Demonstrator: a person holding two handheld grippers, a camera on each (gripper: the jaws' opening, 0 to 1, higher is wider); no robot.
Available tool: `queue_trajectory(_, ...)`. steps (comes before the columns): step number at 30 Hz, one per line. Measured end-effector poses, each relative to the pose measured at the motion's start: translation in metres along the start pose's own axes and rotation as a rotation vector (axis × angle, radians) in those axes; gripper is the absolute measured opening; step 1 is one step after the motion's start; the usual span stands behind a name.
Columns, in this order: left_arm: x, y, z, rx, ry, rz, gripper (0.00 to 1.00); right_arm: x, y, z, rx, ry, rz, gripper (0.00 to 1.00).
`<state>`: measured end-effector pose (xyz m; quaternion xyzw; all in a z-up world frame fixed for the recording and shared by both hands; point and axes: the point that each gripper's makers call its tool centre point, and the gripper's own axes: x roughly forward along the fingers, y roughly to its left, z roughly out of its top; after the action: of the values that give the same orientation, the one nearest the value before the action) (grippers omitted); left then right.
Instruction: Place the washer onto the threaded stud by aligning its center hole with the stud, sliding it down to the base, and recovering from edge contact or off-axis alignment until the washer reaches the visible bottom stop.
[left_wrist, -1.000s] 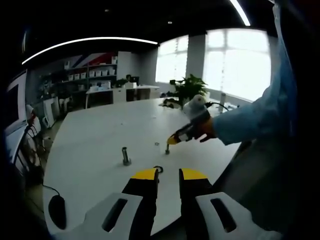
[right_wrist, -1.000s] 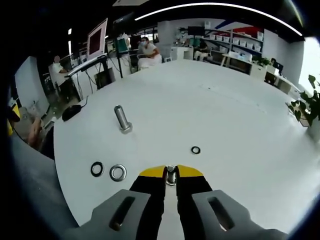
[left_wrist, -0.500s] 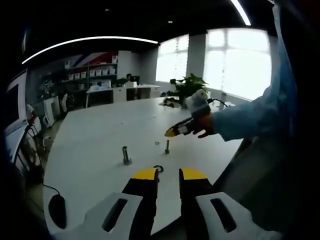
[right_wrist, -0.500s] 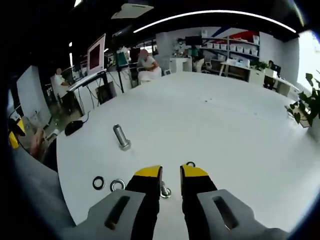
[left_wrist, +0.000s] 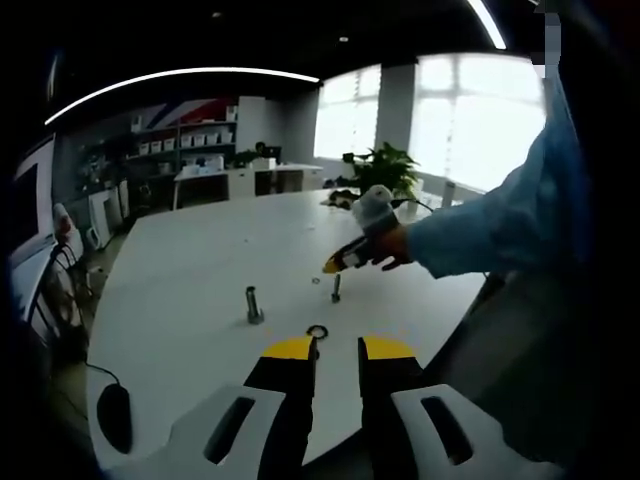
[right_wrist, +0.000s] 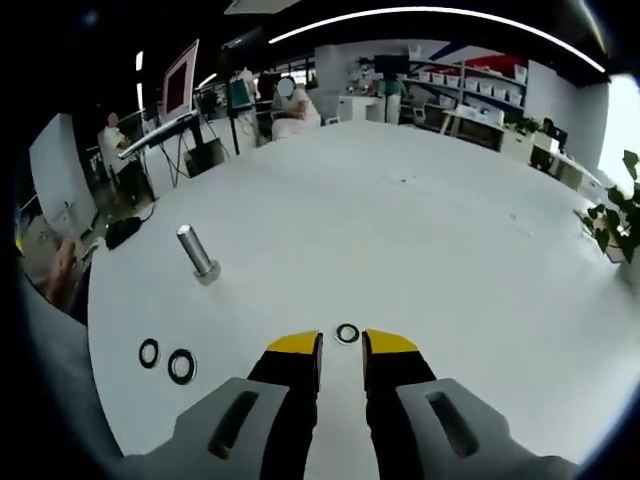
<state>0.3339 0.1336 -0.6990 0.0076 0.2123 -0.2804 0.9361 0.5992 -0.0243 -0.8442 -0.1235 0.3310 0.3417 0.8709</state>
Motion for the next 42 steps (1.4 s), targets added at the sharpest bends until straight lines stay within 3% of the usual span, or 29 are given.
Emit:
queue_trajectory(17,0.0,0.002,-0.002,-0.008,0.008,0.008,0.14,0.026,-0.001,-0.015,-0.033,0.046,0.006,0.21)
queue_trajectory(24,0.0,0.002,-0.002,-0.01,0.012,0.008,0.14,0.027,-0.004,-0.013,-0.022,0.043,0.007,0.15)
queue_trajectory(34,0.0,0.002,-0.003,-0.009,0.013,0.006,0.14,0.025,-0.007,-0.016,-0.023,0.054,0.009,0.15)
queue_trajectory(42,0.0,0.001,-0.002,-0.007,0.012,0.005,0.14,0.011,-0.006,-0.018,-0.016,0.044,0.002,0.15)
